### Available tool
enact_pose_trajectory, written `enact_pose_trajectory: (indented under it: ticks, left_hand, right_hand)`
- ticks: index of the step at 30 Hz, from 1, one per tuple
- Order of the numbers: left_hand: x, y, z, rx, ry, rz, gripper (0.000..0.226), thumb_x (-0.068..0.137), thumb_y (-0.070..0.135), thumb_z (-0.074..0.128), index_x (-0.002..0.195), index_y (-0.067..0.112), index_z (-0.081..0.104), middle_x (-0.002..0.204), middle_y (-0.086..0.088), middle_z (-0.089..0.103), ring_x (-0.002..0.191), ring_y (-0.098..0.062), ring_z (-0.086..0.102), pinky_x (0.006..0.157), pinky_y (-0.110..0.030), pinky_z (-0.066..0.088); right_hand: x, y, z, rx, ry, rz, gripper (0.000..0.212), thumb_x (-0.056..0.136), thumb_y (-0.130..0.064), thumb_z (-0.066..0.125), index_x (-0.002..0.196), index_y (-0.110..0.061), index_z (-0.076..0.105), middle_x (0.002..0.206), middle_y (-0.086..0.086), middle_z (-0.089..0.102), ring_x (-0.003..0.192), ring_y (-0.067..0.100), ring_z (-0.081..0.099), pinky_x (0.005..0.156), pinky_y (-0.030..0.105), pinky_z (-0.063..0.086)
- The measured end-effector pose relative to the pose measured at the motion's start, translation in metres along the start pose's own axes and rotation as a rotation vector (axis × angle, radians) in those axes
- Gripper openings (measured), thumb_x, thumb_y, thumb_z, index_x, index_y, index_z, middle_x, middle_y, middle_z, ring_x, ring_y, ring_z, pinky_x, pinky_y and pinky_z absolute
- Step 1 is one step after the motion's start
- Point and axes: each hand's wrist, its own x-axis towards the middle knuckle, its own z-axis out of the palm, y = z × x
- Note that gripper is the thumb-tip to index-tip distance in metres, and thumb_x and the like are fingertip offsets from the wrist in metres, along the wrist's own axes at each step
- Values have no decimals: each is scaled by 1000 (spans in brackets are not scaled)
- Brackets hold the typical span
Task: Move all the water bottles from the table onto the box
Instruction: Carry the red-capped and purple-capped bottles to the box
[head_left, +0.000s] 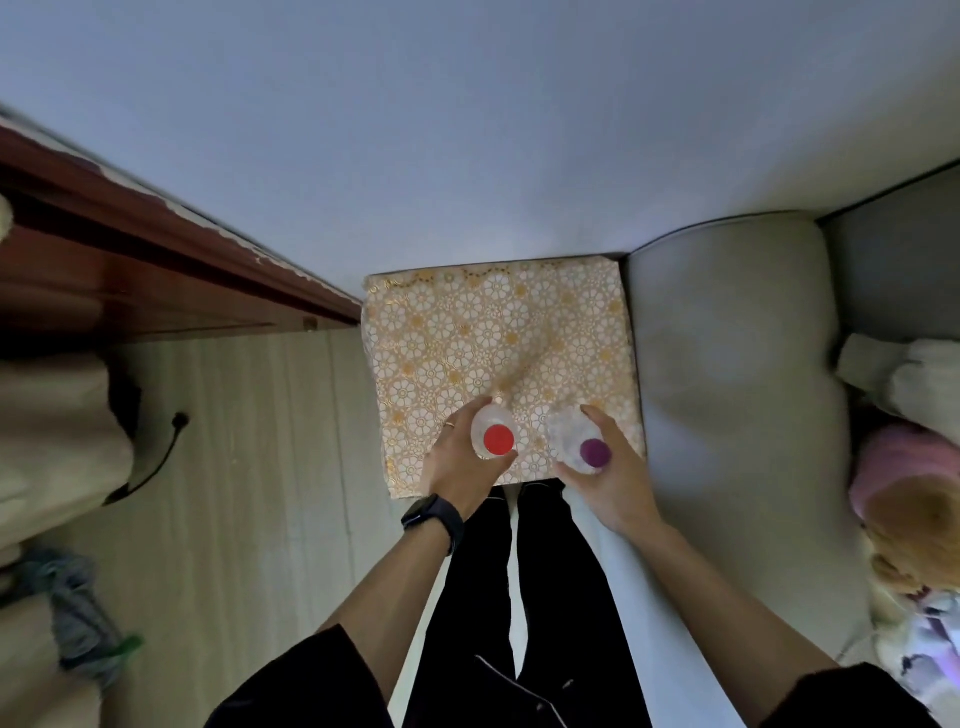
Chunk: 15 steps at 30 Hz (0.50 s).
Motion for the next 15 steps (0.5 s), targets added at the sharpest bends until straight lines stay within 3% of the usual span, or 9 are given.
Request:
enact_pose_trajectory:
  ticks: [3, 6, 9, 12, 15]
  left_hand:
    - [-4, 3, -6, -11, -41, 0, 90, 73, 50, 82, 144, 53, 27, 137, 9, 56, 116, -20, 60, 94, -45, 54]
    - [-11, 8, -14, 6, -39, 60, 98, 70, 55, 83, 144, 61, 20, 152, 10, 43, 126, -15, 52, 100, -43, 50]
    - [-14, 14, -19, 27, -16, 134, 75, 77, 49, 81, 138, 57, 37, 159, 14, 31, 130, -3, 44, 99, -27, 42]
    - [-12, 19, -17, 107, -28, 160, 55, 84, 43, 76, 132, 45, 49, 146, 10, 52, 121, -14, 58, 91, -25, 47]
    - [-2, 32, -15, 127, -14, 130, 55, 82, 48, 76, 131, 43, 51, 117, 10, 69, 102, -14, 66, 84, -32, 55]
  right_hand:
    - [-2, -2, -6, 12, -28, 42, 108, 70, -52, 85, 155, -40, 18, 154, -10, 41, 138, 12, 43, 105, 25, 37]
    - [-8, -8, -13, -7, -27, 11, 115, 66, -66, 81, 155, -38, 15, 158, -8, 35, 141, 14, 39, 111, 34, 39]
    - [-11, -14, -21, -46, -19, -58, 98, 74, -62, 78, 153, -37, 25, 156, -12, 37, 137, 10, 42, 110, 35, 42]
    - [-10, -20, -28, -142, -25, -107, 68, 86, -46, 74, 146, -30, 44, 147, -11, 53, 122, 13, 58, 98, 20, 40]
    - [-8, -26, -35, -128, -6, -96, 52, 91, -36, 71, 140, -27, 56, 134, -10, 64, 116, 11, 63, 94, 14, 38]
